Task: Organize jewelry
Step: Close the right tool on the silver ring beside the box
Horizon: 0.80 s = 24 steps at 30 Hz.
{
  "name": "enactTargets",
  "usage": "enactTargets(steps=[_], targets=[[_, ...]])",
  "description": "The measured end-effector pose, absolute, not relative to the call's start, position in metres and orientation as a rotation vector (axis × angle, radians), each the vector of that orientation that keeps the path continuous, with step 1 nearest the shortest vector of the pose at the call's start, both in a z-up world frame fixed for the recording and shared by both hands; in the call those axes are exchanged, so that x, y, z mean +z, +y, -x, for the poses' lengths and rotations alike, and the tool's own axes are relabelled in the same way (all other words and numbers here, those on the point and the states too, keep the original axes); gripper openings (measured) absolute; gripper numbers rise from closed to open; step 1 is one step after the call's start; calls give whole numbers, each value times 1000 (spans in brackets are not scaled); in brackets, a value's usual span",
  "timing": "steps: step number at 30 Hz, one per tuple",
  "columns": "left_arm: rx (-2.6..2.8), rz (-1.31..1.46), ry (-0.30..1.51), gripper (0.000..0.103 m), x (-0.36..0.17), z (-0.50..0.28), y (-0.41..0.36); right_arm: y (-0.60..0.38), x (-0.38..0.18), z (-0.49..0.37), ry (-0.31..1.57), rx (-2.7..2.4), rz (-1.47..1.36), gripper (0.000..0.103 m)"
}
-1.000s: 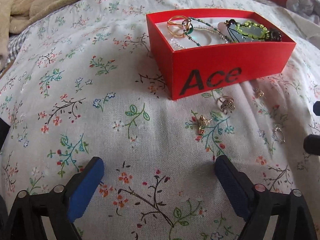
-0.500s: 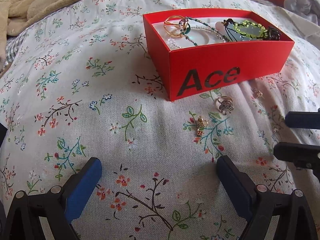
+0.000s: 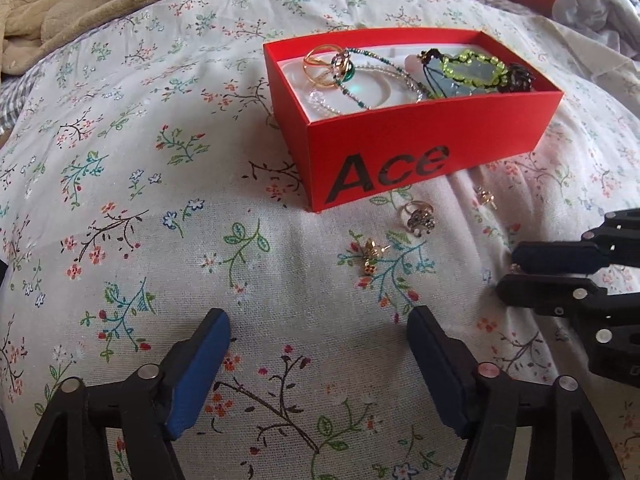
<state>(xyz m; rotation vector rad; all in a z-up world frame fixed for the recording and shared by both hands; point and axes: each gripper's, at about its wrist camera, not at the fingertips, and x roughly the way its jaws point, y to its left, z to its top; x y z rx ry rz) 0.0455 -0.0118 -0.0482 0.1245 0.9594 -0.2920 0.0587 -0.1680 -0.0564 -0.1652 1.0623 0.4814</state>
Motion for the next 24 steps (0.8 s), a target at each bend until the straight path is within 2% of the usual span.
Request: enactTargets(steps=[5, 12, 21, 23, 24], targets=[[-334, -89, 932, 64, -38, -47, -18, -166, -52, -54, 1054, 471, 176, 16], [-430, -85, 905, 49, -28, -54, -40, -177, -33, -53, 1026, 471, 115, 16], [-406, -126, 945, 31, -41, -68, -59, -196, -23, -56, 1018, 435, 75, 16], [-404, -123, 951, 25, -42, -70, -59, -200, -23, -56, 1023, 424, 79, 16], [-411, -119, 963, 17, -42, -71, -60, -200, -23, -57, 1027, 420, 79, 16]])
